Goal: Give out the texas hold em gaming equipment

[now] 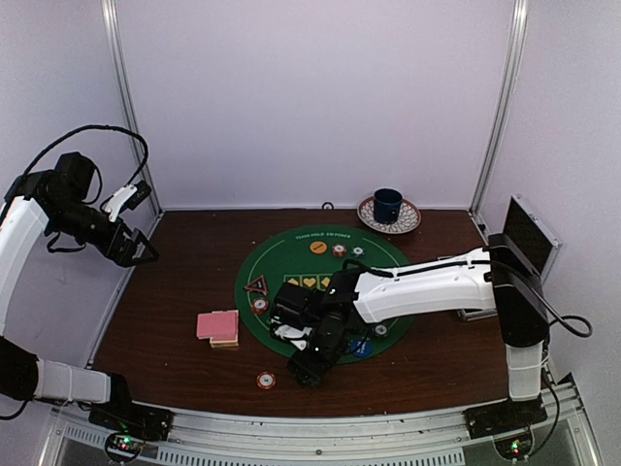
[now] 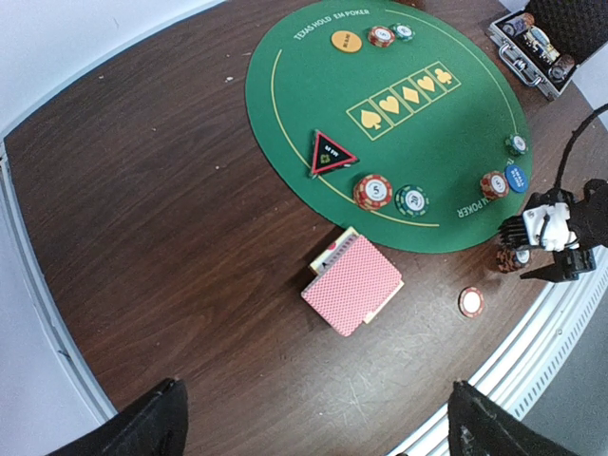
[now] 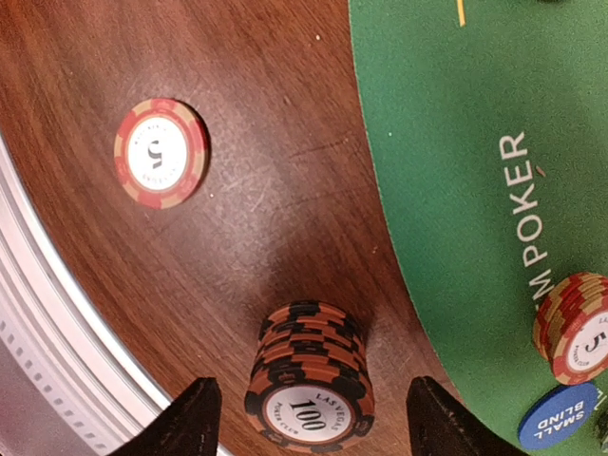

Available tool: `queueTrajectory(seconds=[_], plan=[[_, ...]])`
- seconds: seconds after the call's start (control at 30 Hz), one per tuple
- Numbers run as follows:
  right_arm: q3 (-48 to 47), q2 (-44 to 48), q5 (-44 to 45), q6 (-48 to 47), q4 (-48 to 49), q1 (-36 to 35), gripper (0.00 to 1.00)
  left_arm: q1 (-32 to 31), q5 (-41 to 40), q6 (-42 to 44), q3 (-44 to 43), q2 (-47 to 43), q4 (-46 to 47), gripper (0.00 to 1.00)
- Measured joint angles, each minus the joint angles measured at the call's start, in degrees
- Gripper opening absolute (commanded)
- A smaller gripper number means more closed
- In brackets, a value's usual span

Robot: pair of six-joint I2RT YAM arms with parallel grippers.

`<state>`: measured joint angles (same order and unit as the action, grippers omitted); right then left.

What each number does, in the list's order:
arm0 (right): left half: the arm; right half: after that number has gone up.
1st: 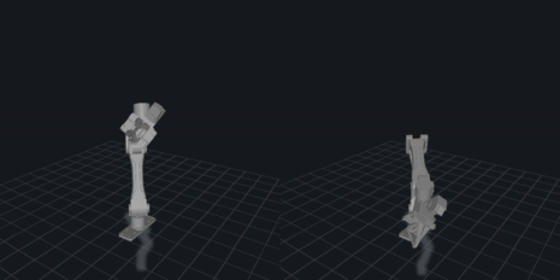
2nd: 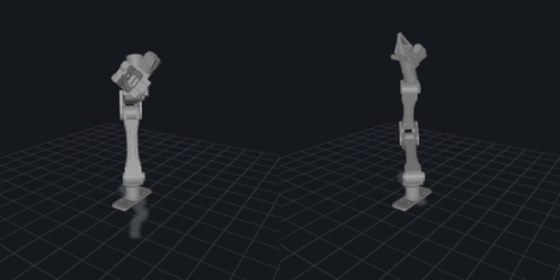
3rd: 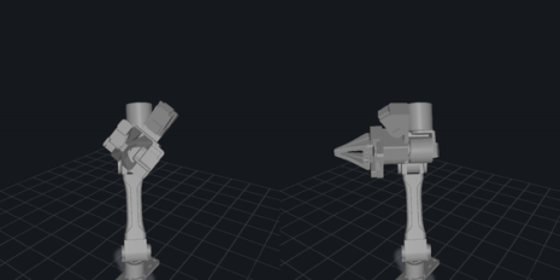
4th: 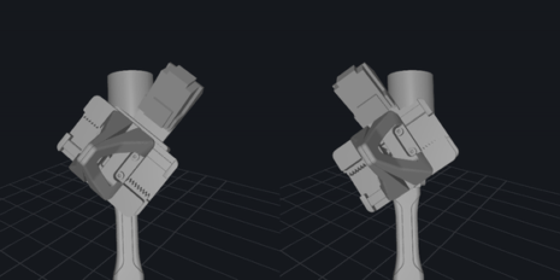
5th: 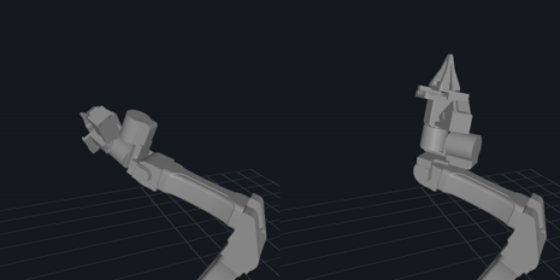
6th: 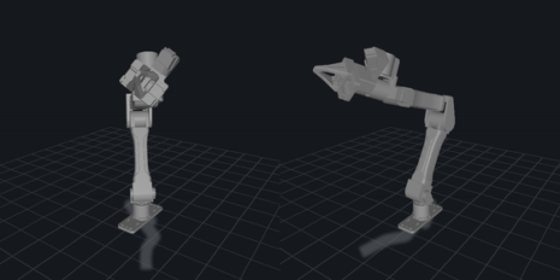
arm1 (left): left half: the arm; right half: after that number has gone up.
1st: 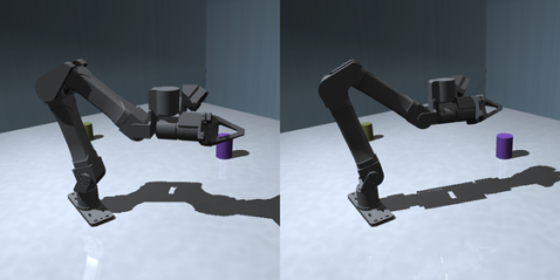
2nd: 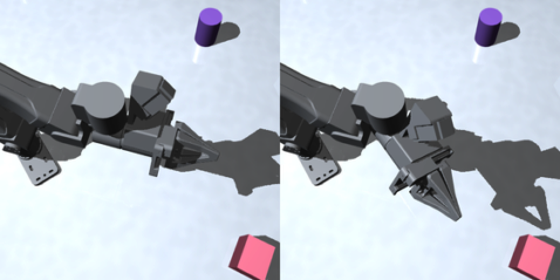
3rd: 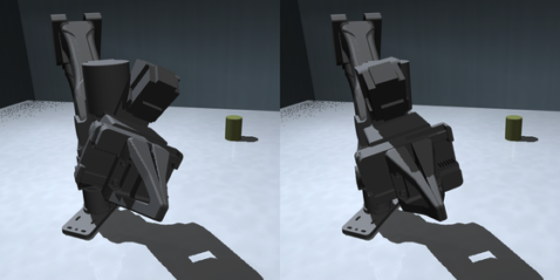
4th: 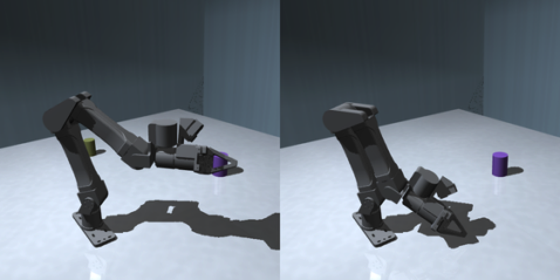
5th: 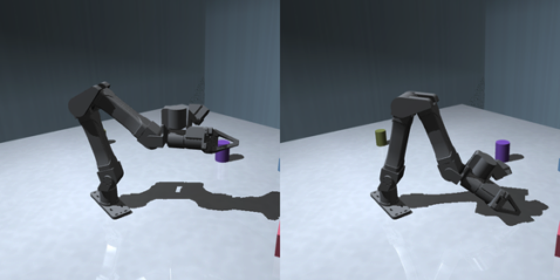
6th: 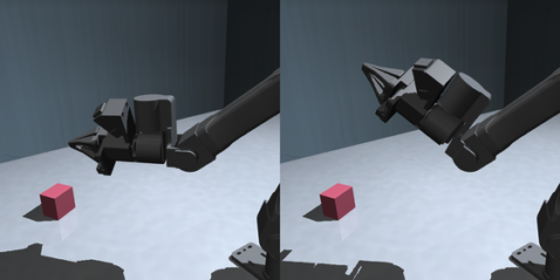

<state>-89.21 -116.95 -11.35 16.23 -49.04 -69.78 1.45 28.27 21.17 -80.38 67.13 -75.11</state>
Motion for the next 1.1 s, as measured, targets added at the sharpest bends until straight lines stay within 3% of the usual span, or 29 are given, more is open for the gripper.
queueTrajectory(seconds=[0.33,0.67,0.97,1.1], plan=[[-0.46,-0.50,-0.44,0.17,0.52,0.00,0.54,0.00,-0.13,0.02,0.00,-0.07,0.00,0.98],[-0.61,-1.07,-0.39,0.02,0.61,-0.02,0.59,0.00,-0.28,0.02,0.00,-0.13,0.00,0.98],[-0.74,-1.16,-0.31,-0.11,0.55,-0.50,0.40,0.00,-0.48,0.02,0.00,-0.63,0.00,0.97],[-1.14,-1.16,-0.11,-0.22,0.20,-0.52,0.38,0.00,-0.46,0.02,0.00,-0.63,0.00,0.97]])
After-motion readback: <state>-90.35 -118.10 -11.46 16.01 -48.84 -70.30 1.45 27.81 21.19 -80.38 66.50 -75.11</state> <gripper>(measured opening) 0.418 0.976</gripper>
